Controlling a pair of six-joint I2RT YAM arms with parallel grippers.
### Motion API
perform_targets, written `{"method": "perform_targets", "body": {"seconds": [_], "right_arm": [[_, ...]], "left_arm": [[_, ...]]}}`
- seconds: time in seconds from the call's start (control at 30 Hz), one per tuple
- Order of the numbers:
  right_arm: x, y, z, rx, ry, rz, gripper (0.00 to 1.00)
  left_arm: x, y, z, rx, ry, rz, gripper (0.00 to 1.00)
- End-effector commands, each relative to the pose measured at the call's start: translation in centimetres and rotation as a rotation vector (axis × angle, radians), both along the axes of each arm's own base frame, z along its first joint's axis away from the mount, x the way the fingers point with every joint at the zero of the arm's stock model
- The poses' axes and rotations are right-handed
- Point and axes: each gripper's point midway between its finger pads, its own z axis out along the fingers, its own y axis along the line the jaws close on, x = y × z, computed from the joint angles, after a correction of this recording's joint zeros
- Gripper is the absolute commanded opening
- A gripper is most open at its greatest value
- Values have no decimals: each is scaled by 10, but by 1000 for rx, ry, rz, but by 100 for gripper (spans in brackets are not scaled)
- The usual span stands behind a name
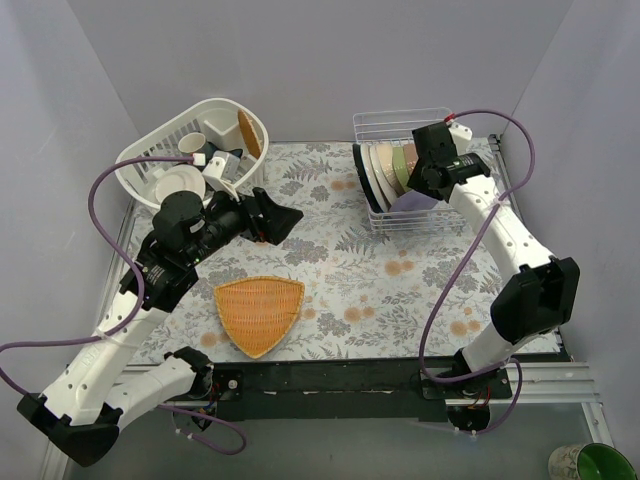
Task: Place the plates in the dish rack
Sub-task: Pick up the plate from the dish rack.
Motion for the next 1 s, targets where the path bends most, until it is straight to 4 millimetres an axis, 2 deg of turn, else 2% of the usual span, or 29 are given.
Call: {"method": "perform_targets", "body": {"seconds": [0.0, 0.1, 0.13, 0.2, 0.23, 0.33, 0.67, 0.97], "right_arm": [[-2, 21, 6, 38, -24, 141, 47], [-1, 38, 9, 99, -69, 213, 47], [-5, 40, -4, 105, -51, 238, 47], [-3, 51, 1, 151, -99, 285, 47], [-6, 53, -10, 155, -86, 303, 47], [-5, 59, -12, 171, -112, 341, 47], [2, 61, -18, 157, -129, 350, 48], [5, 73, -50, 217, -111, 360, 47]], "left_arm": [[-2, -1, 5, -22, -16, -13, 98], [-2, 0, 5, -26, -16, -10, 98], [-3, 1, 5, -28, -17, -6, 98], [-3, 1, 5, -26, -14, -3, 98], [-3, 2, 5, -25, -15, 1, 98], [-4, 3, 5, -25, -15, 4, 98], [-2, 4, 2, -21, -10, 14, 98], [-1, 5, 0, -12, -7, 18, 98]]}}
